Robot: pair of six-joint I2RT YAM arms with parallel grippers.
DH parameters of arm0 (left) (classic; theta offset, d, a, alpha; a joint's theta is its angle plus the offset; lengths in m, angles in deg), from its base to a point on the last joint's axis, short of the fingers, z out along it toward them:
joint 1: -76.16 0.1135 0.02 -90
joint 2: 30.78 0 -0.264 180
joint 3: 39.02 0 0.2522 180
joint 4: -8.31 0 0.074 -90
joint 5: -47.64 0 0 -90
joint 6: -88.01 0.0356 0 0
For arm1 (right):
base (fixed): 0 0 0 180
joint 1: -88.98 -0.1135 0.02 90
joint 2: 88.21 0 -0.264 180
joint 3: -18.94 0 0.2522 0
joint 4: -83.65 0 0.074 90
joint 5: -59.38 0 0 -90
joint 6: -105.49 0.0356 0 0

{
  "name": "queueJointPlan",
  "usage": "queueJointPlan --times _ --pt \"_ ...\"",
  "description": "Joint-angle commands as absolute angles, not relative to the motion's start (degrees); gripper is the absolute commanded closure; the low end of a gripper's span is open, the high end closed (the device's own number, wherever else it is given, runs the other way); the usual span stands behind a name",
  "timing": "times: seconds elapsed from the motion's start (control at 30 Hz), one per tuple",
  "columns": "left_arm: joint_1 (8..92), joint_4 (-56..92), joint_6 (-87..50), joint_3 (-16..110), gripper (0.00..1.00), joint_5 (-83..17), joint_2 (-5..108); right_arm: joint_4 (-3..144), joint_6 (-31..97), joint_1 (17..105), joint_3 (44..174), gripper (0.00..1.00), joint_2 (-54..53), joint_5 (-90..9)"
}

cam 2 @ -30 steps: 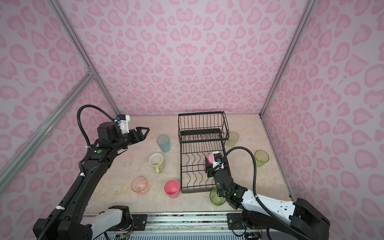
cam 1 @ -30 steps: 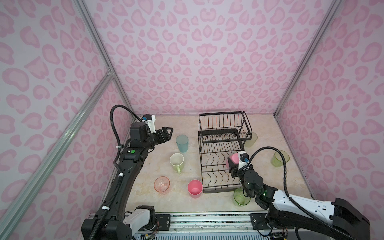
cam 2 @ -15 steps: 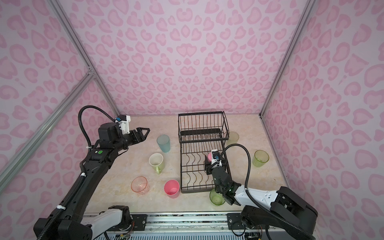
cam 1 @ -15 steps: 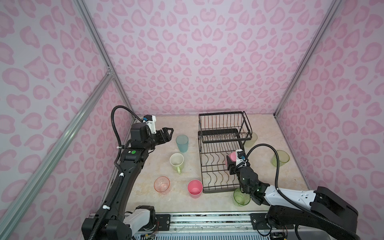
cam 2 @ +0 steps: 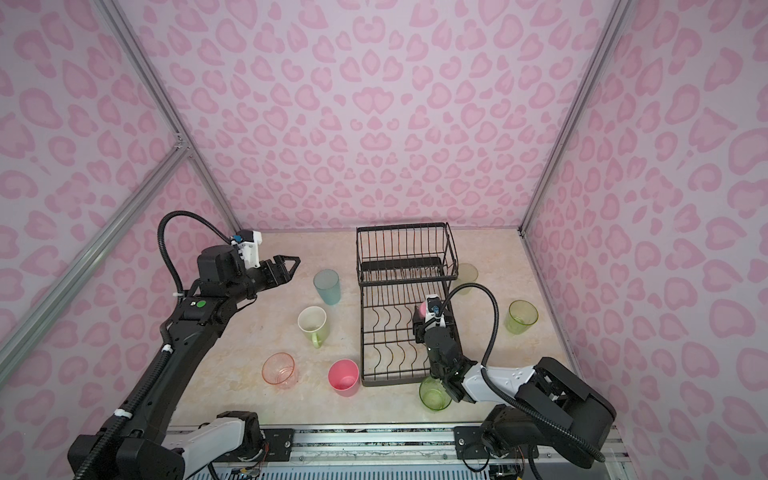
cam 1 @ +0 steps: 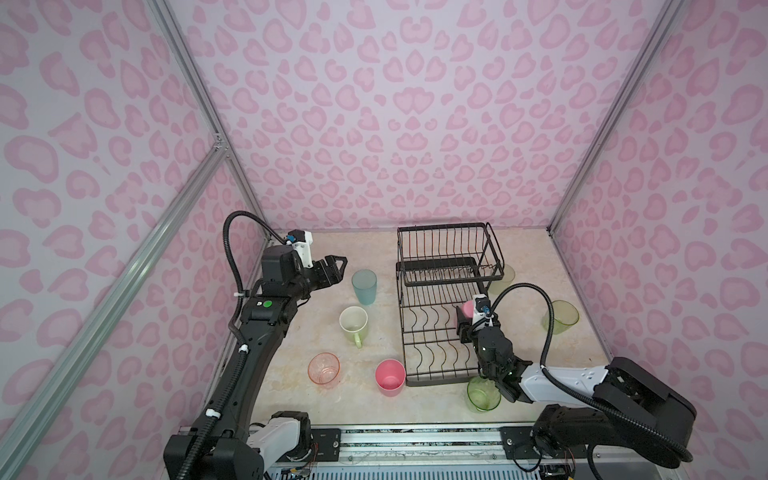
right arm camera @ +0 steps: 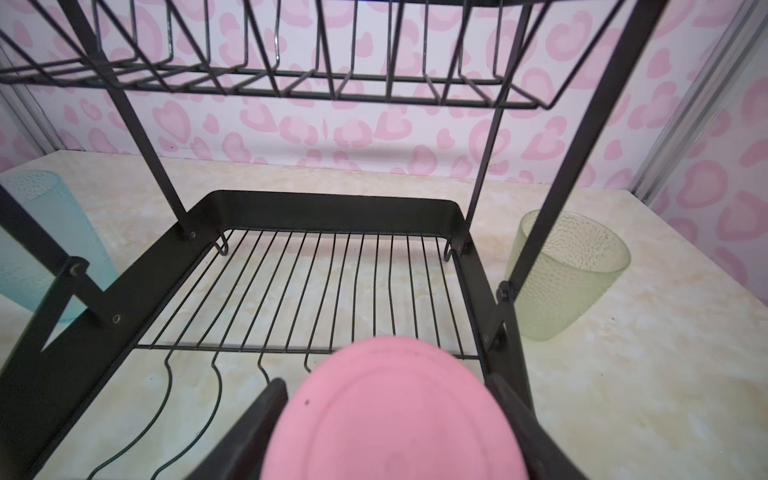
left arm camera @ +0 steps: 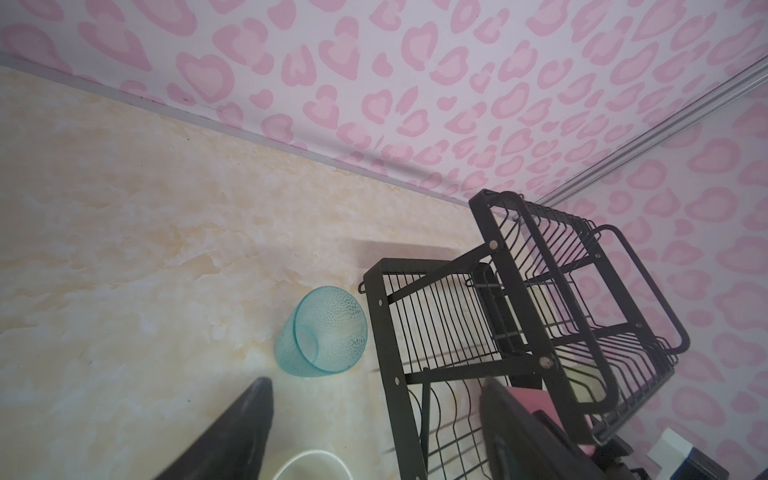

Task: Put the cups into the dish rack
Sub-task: 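Lower the pink cup with the right gripper into the rack's lower tier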

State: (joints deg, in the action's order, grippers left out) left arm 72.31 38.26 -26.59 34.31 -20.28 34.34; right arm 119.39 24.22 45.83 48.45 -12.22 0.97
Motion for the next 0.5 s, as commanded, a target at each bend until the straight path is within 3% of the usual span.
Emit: queueJointPlan --times 0.0,0.47 --pt "72.23 36.95 -25.90 34.24 0.20 -20.26 34.69 123.11 23.61 47.05 48.72 0.40 -11.05 -0.71" --pt "72.23 37.28 -25.55 34.09 0.20 -20.56 35.40 126.65 21.25 51.22 51.14 0.37 -3.68 -4.26"
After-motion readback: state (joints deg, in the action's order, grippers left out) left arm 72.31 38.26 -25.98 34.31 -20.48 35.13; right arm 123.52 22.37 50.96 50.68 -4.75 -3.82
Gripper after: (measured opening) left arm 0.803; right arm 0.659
